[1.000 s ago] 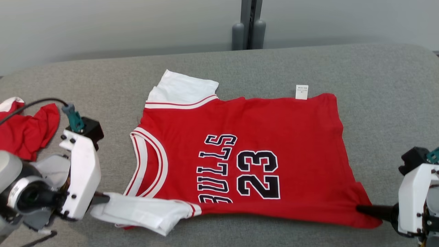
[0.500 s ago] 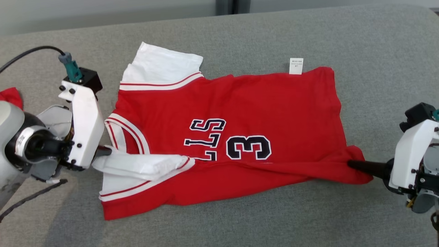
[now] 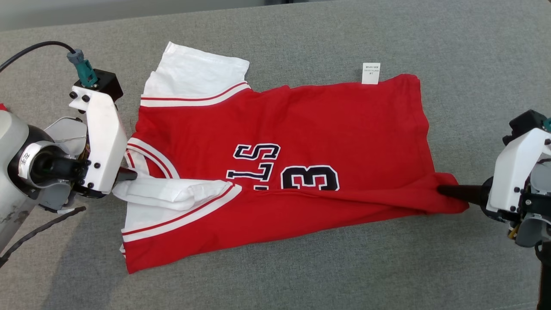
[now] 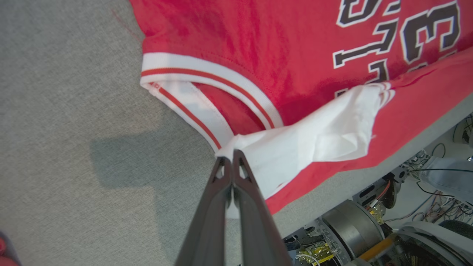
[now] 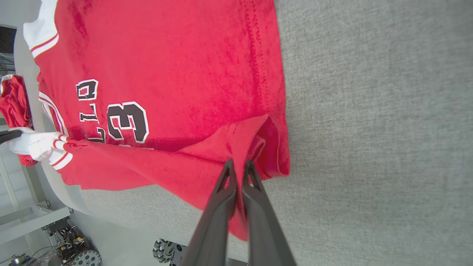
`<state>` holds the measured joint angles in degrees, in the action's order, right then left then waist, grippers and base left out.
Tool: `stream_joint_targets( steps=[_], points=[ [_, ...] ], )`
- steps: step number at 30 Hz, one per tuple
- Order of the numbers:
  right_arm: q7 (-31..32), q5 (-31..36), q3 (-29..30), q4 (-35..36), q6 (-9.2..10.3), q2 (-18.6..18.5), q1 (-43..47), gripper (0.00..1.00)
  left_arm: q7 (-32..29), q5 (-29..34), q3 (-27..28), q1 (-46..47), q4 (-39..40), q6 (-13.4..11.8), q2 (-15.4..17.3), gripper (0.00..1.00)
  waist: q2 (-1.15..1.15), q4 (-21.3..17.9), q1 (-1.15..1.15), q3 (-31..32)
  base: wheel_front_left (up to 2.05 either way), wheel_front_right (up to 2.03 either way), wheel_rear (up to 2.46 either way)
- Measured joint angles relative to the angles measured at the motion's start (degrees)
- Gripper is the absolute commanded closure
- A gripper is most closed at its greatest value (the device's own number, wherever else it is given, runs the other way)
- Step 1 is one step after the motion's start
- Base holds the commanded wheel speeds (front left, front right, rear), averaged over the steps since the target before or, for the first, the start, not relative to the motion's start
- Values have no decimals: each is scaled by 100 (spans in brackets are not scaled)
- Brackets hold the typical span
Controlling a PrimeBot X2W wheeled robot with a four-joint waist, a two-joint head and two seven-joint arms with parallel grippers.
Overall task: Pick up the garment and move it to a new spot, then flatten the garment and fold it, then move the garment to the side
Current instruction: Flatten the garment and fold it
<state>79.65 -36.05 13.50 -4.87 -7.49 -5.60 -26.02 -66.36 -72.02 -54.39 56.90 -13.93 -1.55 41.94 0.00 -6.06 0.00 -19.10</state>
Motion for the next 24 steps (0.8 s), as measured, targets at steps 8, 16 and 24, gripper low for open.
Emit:
stream_joint_targets(
  steps=[8, 16, 24],
  points=[
    [9, 290, 40, -277, 0, 92, -500, 0, -10, 0, -10, 93, -183, 53, -145, 100, 0, 20, 0, 7, 0, 0, 0],
    [-370, 433, 82, -372, 0, 112, -545, 0, 394, 132, 8, 77, -353, 187, -257, 0, 0, 71, 0, 83, 0, 0, 0],
    [-1295, 51, 93, -138, 0, -32, -260, 0, 1305, 144, 253, -188, -477, 314, -357, 0, 0, 107, 0, 472, 0, 0, 0]
  ],
)
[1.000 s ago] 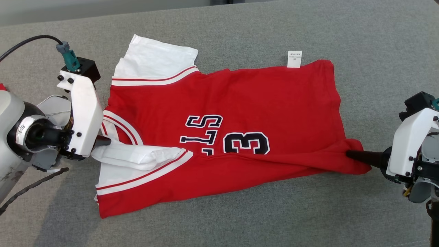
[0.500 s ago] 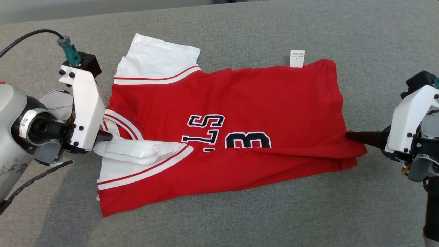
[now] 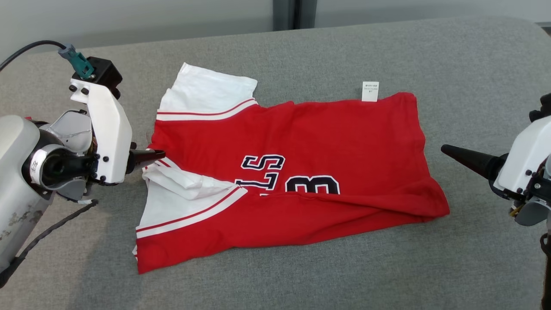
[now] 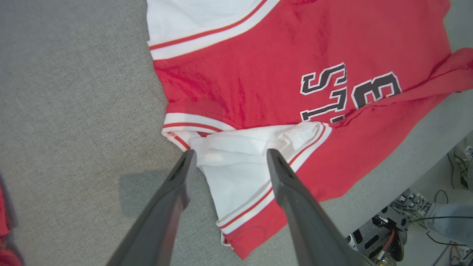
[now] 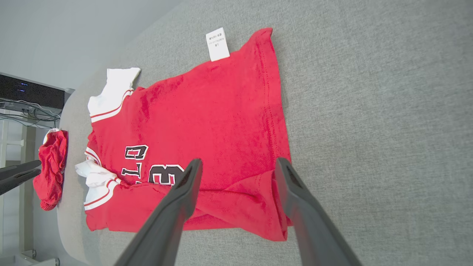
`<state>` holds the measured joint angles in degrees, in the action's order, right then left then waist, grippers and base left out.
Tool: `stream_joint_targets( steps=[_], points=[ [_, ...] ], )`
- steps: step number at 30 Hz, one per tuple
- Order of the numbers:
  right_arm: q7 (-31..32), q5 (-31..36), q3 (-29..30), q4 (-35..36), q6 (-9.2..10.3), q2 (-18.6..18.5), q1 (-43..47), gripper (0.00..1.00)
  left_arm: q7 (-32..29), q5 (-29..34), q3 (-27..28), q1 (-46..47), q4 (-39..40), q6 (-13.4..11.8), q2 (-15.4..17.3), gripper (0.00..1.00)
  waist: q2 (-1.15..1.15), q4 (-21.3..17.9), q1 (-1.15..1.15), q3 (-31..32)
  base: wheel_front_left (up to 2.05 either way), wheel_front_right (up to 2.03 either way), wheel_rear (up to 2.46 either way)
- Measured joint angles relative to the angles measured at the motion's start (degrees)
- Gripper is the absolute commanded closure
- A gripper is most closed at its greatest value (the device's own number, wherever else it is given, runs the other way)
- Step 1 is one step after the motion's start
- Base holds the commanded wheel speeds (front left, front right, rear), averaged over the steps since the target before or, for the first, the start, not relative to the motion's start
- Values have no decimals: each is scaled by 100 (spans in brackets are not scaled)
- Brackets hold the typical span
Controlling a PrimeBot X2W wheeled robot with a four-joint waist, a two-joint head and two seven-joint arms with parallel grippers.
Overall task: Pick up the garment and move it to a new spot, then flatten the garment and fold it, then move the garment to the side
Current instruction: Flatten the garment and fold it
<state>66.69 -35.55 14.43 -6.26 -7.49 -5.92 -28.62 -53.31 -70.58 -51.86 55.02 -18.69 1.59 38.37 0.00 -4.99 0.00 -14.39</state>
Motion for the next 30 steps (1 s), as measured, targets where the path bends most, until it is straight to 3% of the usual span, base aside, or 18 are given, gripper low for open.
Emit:
stream_joint_targets(
  steps=[6, 10, 15, 19, 25, 30],
  points=[
    [-1462, -428, -189, 512, 1, -229, 589, 0, 1421, 272, 333, -376, 93, 34, -89, 0, 0, 34, 0, 415, 0, 0, 0],
    [-2461, -446, -354, 743, 1, -389, 926, 0, 2094, 392, 469, -681, 226, -75, -116, 0, 0, 71, 0, 597, 0, 0, 0],
    [-4097, -294, -680, 1012, 1, -580, 1597, 0, 3460, 801, 743, -1236, 612, -542, -126, 0, 0, 195, 0, 794, 0, 0, 0],
    [-4922, -123, -959, 1110, 1, -692, 2182, 0, 4447, 1017, 964, -1887, 990, -1061, -135, 0, 0, 284, 0, 903, 0, 0, 0],
    [-5478, -47, -1303, 868, 1, -684, 2937, 0, 5568, 1051, 1267, -3038, 1456, -1740, -207, 0, 0, 332, 0, 969, 0, 0, 0],
    [-5740, -35, -1526, 369, 1, -727, 3321, 0, 6149, 927, 1458, -3834, 1699, -1993, -214, 0, 0, 384, 0, 947, 0, 0, 0]
  ],
)
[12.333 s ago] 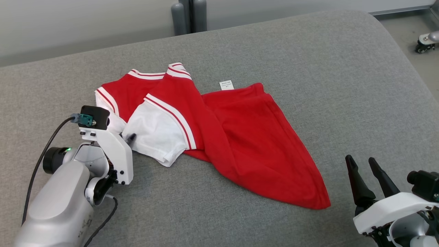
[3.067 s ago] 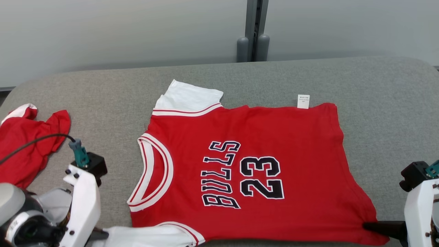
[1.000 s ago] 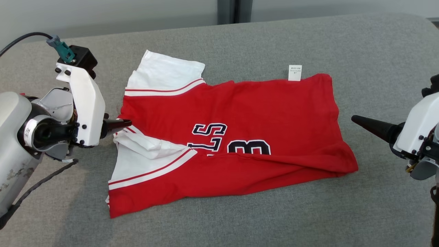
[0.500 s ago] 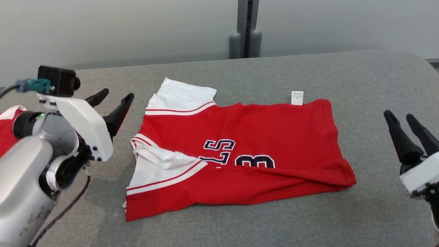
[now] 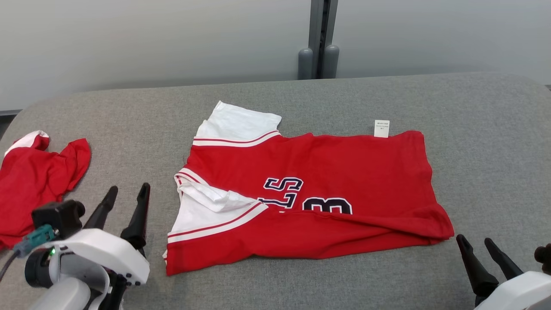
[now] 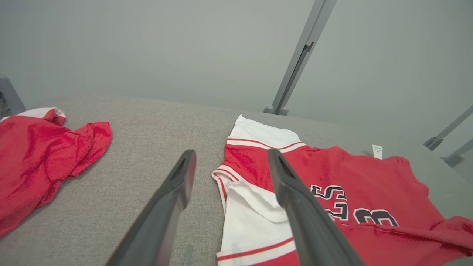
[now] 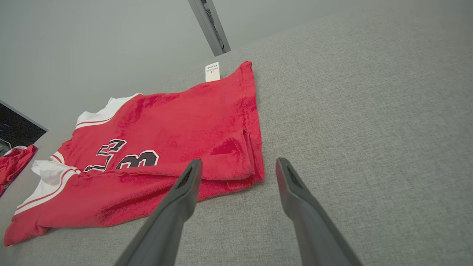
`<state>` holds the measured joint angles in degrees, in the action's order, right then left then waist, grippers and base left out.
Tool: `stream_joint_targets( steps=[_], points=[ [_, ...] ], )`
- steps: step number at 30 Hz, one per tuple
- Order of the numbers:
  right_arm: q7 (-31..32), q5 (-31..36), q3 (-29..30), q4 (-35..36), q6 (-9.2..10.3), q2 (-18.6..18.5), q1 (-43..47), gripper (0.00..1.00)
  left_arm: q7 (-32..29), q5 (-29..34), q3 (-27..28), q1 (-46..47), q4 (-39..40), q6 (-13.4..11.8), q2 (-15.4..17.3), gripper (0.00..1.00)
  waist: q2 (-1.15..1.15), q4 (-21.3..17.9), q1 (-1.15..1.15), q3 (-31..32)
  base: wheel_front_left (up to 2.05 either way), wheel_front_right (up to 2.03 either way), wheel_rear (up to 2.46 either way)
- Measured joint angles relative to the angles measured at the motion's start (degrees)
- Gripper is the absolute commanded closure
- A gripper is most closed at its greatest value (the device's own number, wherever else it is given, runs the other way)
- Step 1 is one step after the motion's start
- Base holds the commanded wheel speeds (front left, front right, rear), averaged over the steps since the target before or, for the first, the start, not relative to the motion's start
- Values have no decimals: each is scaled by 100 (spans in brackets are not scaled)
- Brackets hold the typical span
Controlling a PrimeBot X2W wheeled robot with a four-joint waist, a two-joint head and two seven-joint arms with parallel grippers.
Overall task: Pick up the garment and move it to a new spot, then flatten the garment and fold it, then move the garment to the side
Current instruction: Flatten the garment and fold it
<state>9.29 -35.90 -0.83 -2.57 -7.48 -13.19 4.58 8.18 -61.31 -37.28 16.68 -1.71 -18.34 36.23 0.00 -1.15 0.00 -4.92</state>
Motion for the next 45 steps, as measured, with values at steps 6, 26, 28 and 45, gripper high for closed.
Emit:
stream_joint_targets(
  steps=[6, 26, 28, 45],
  points=[
    [-211, 186, -159, -444, 0, -130, 16, 0, 247, 129, -187, -387, -78, -91, -120, 0, 0, 49, 0, -41, 0, 0, 0],
    [-30, 288, -721, -1800, 0, -232, -1046, 0, -553, 271, -1020, -202, -1145, 300, -605, 0, 0, 133, 0, -316, 0, 0, 0],
    [-30, 258, -739, -1908, 0, -234, -1112, 0, -645, 194, -1047, -201, -1233, 319, -650, 0, 0, 134, 0, -333, 0, 0, 0],
    [27, -186, -1032, -2375, 0, -226, -1566, 100, -1151, -26, -1204, 187, -1846, 620, -987, 100, 0, 121, 0, -442, 0, 0, 0]
  ],
)
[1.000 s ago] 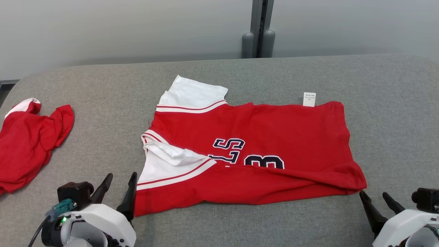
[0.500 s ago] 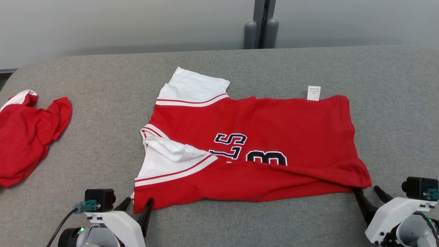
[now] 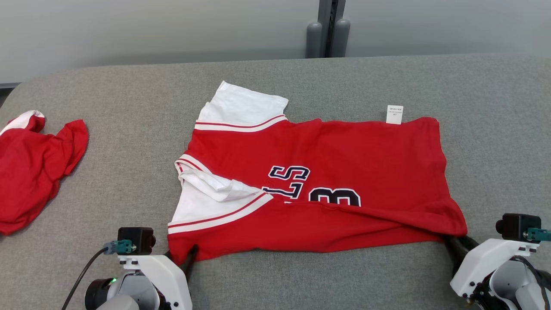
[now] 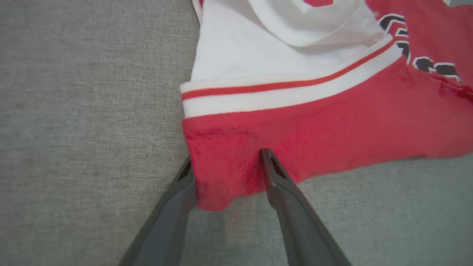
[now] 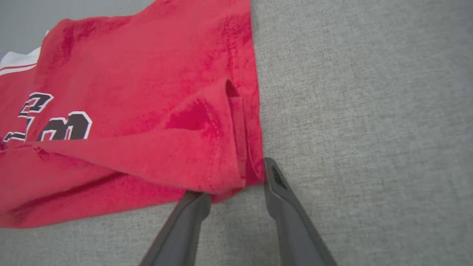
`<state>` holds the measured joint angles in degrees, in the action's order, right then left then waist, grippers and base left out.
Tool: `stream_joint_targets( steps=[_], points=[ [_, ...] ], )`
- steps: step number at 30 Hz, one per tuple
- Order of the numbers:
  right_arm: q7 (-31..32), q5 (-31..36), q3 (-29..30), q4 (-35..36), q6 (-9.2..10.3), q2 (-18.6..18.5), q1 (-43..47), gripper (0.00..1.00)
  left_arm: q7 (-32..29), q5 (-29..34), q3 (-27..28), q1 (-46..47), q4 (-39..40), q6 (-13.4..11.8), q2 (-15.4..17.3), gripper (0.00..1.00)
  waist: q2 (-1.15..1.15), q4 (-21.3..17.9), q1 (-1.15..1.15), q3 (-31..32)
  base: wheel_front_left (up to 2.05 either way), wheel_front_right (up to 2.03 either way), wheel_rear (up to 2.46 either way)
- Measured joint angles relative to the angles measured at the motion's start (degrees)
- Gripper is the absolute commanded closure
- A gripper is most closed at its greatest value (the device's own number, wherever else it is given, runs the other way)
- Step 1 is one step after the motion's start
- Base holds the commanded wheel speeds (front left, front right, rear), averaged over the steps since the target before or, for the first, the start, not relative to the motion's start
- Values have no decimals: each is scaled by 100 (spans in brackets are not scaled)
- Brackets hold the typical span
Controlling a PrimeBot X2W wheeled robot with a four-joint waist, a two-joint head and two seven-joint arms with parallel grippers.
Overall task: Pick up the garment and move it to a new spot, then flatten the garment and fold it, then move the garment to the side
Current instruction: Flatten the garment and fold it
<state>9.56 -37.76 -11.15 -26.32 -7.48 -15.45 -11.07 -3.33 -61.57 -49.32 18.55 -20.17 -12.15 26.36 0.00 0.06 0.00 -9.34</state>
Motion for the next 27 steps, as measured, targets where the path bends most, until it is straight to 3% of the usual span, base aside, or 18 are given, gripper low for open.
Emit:
stream_joint_targets(
  steps=[7, 13, 27],
  points=[
    [-1, -277, -89, -78, 0, -57, -4, 100, 33, -63, 4, -9, -69, 100, -35, 100, 0, 20, 0, 132, 0, 0, 0],
    [136, -510, -78, -7, 0, -247, 179, 100, -146, -100, -52, -148, 230, 87, 188, 100, 0, 26, 0, 336, 0, 0, 0],
    [929, -756, 426, 840, -1, -416, 1265, 100, -873, -236, -290, -841, 1751, -404, 1003, 100, 0, 76, 0, 587, 0, 0, 0]
  ],
)
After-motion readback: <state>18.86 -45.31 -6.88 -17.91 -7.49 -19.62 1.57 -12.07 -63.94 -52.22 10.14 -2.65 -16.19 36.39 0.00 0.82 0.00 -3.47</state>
